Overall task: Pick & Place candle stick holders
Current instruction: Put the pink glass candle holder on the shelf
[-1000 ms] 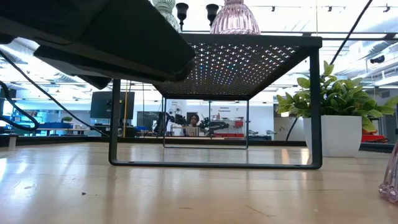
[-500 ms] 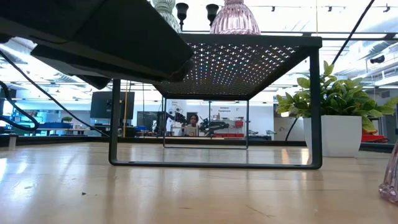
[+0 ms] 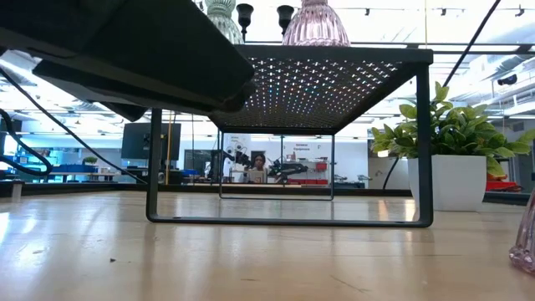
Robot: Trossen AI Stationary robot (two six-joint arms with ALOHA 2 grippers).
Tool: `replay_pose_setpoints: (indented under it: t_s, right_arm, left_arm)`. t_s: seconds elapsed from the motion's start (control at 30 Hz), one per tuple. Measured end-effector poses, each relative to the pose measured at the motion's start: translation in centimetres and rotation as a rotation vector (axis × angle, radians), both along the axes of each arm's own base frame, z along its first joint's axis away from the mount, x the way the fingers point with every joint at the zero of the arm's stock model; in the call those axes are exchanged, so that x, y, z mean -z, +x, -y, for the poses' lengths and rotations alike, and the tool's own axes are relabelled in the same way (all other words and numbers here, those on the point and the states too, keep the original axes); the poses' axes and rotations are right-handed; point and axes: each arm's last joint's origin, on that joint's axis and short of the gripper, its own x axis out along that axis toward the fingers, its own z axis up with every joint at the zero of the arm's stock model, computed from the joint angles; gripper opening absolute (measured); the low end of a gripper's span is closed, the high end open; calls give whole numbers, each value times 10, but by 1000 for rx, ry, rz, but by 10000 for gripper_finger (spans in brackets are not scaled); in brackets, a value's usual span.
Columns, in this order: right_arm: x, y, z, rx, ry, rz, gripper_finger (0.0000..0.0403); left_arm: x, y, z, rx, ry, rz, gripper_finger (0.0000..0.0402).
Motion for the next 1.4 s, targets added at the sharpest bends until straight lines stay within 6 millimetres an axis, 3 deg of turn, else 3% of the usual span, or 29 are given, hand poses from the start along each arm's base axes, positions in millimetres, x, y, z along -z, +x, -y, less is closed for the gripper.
replay_pose_setpoints:
  t_s: [0.3,0.63,1.0,1.17,1.4]
  right_arm:
    - [2,7,2,31,-25,27,278]
    - [22,33,-21,-19,-154,27,266]
    - [18,47,-23,-24,-151,62,240]
    - [18,48,-22,-27,-152,59,206]
    - [16,48,-24,-42,-136,63,113]
  left_arm:
    - [0,0,0,0,0,-1,51]
    - [0,0,0,3,-2,-3,51]
    - [0,-1,1,15,-6,-9,51]
    - [0,-1,1,16,-6,-9,51]
    - [0,-1,1,16,-6,-9,51]
